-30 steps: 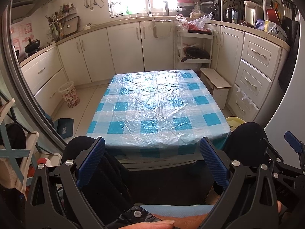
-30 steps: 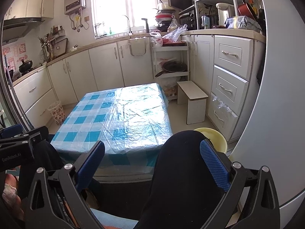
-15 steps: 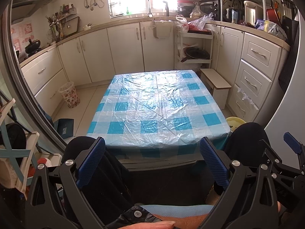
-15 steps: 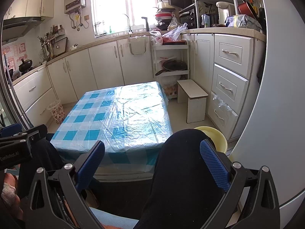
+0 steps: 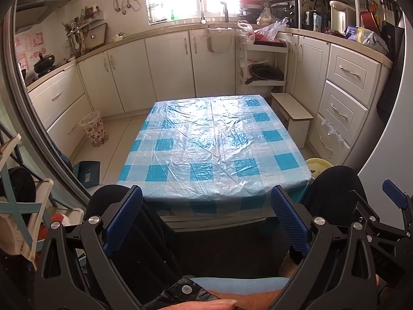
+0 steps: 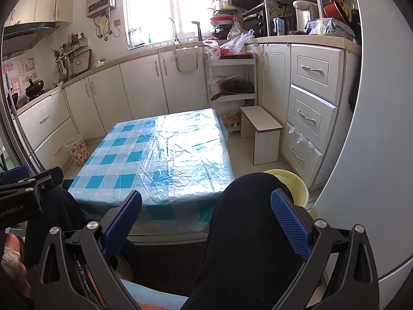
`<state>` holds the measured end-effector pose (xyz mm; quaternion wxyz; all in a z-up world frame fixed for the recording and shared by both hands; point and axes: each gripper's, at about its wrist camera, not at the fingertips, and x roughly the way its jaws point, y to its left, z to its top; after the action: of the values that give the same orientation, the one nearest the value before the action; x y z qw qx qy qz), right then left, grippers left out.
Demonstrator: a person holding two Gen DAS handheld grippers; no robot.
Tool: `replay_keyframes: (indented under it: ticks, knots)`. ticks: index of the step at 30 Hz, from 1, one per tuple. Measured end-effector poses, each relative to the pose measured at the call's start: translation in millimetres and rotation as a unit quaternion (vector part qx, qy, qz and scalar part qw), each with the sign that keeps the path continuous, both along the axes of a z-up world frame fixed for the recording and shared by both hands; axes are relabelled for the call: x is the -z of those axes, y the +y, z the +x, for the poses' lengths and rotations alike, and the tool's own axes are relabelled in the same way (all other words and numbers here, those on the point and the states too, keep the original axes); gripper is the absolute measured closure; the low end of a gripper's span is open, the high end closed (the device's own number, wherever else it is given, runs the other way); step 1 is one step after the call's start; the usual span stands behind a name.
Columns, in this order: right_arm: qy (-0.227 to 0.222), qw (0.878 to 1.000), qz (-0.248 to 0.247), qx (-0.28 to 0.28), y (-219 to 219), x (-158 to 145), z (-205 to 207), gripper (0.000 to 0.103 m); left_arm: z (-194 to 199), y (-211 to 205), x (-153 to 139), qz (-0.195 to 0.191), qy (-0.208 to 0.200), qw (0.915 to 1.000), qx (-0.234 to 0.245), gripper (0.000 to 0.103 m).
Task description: Collect trash
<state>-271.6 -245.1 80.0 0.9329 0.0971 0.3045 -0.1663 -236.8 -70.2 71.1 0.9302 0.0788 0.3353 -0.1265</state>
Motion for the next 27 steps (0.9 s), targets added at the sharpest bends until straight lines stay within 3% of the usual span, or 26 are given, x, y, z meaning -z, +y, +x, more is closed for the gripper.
replay_keyframes:
  ticks: [22, 27]
  knots:
    - [0.015, 1.0, 0.006, -0.008, -6.7, 5.0, 4.6, 0.007, 7.3, 0.7, 7.2, 0.006, 0.013, 0.9998, -0.012, 0.008]
    - [0.017, 1.0, 0.005, -0.013, -7.0, 5.5, 7.2, 0.007, 6.6, 4.0, 6.3, 0.003, -0.002, 0.9998, -0.018, 0.008]
